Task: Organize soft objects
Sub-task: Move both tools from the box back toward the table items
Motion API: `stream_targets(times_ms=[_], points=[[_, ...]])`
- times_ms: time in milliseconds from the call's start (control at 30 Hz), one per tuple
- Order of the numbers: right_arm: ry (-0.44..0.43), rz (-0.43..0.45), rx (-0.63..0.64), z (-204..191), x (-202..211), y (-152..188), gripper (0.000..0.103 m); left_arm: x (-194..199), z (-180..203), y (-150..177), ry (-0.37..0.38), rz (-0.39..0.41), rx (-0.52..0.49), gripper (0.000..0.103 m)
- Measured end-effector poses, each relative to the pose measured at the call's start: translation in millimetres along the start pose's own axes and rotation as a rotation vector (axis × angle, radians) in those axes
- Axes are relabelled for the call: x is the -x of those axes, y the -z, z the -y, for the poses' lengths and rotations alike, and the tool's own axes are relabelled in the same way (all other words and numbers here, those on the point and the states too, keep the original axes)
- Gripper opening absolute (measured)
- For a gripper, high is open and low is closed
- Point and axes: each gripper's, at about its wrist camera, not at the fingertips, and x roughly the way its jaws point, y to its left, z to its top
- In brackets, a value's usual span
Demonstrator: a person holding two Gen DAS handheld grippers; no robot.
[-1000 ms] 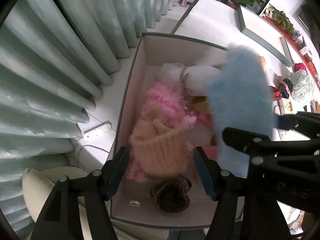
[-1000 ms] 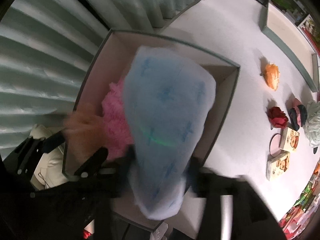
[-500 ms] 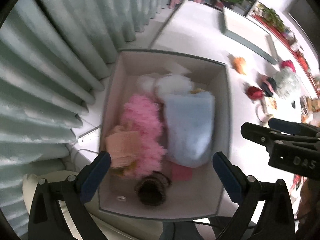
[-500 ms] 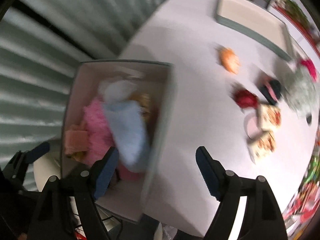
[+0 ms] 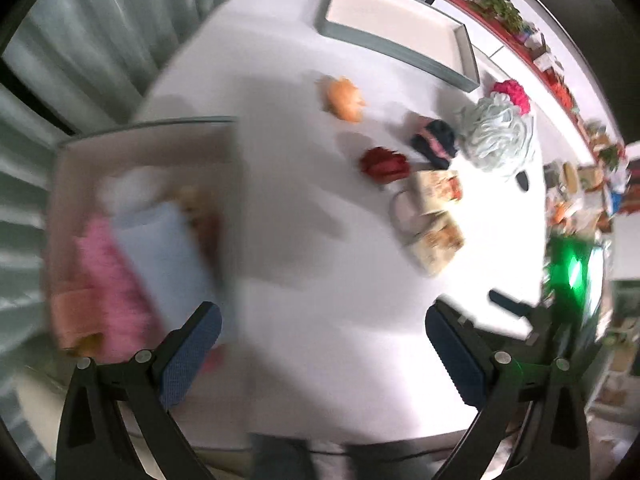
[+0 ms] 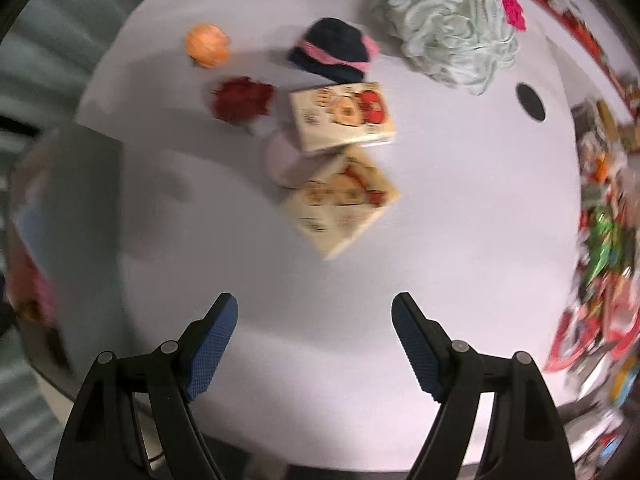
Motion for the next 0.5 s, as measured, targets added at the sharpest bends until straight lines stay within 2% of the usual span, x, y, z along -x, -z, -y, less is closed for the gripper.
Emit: stream_targets(times_ms=[67,233,500], points=[[0.006,0.006,0.041,10,-6,0,0.082,-16,14,-14,-0.004,-0.004,0.031,0.103],[-0.004,0.047,0.163,23,-15,-9,0.082,-67,37,-56,-0.081,-0.009,0.136,0.103],[0.012,0.099,0.411,0,-42,-32,0.082,-129,43,-100,-0.181,0.014,0.215,0.103]])
